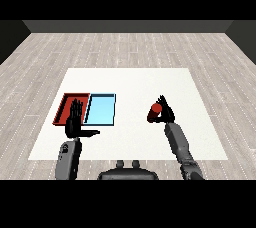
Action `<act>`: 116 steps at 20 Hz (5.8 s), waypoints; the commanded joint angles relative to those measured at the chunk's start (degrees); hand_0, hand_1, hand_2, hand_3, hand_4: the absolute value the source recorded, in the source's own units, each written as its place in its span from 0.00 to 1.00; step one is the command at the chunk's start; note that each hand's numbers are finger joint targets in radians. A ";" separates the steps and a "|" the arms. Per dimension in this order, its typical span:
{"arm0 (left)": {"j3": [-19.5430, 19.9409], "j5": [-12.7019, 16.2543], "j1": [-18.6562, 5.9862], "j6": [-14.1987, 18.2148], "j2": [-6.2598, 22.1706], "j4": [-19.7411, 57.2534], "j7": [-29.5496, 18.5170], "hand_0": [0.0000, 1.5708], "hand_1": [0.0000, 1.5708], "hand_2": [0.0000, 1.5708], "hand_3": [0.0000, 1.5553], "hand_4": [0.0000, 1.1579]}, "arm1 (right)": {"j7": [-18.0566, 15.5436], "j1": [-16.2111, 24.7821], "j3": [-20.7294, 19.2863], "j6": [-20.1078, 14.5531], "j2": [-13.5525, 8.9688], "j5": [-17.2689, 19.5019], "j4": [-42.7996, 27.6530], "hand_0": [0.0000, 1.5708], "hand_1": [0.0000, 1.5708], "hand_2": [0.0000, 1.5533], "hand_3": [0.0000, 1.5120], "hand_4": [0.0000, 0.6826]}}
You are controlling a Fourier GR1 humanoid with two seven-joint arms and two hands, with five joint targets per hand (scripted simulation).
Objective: Pick the red can and put it in the red box
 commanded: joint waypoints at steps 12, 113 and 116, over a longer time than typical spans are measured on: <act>0.96 0.63 -2.71 1.18 0.47 -0.17 2.19 0.00 0.00 0.00 0.00 0.00 | -1.73 -4.74 0.68 -2.21 1.42 1.42 5.99 0.00 0.00 0.00 0.00 0.00; -29.27 1.39 -13.84 19.17 -2.61 14.43 10.66 0.00 0.00 0.00 0.00 0.00 | -0.35 3.57 30.48 -35.21 5.63 -0.28 -37.58 0.93 0.93 0.92 0.93 0.96; -31.64 2.11 -14.02 21.68 -2.75 11.30 13.81 0.00 0.00 0.00 0.00 0.00 | 4.36 3.25 31.69 -36.76 5.63 -0.46 -42.26 0.95 0.95 0.93 0.93 0.94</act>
